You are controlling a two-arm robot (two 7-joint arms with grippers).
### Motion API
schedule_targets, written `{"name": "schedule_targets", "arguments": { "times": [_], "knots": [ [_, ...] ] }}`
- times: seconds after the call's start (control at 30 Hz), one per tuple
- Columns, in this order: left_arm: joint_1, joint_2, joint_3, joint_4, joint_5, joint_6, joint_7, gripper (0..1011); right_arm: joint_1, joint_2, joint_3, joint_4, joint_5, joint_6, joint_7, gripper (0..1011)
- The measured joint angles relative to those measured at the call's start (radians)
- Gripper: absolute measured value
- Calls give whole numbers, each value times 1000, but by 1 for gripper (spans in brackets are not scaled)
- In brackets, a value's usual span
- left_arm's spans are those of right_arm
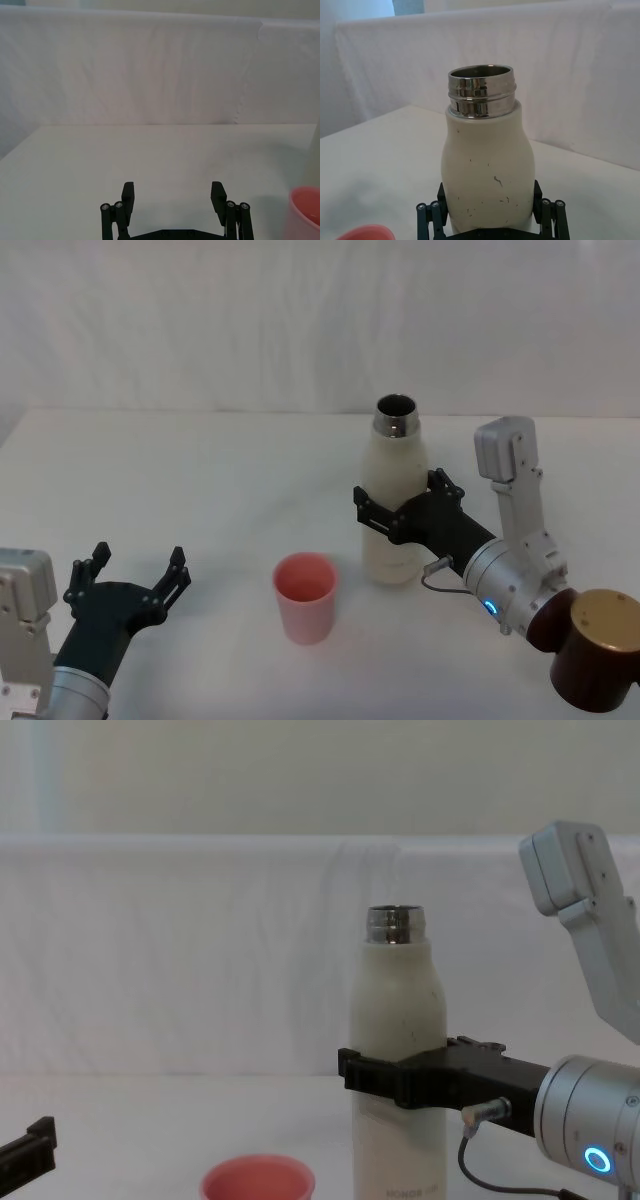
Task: Grasp the thermos with one hand and pour water into the cup lid.
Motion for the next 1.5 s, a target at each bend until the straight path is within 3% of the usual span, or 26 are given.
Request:
{"name": "schedule_targets", "arguments": {
  "times": [0.97,1.5],
  "knots": [
    [0,0,0,0,0,0,0,1001,5,38,-34,15,73,7,-44,962],
    [0,0,0,0,0,0,0,1001,5,36,-32,13,70,4,-43,1001]
  ]
}}
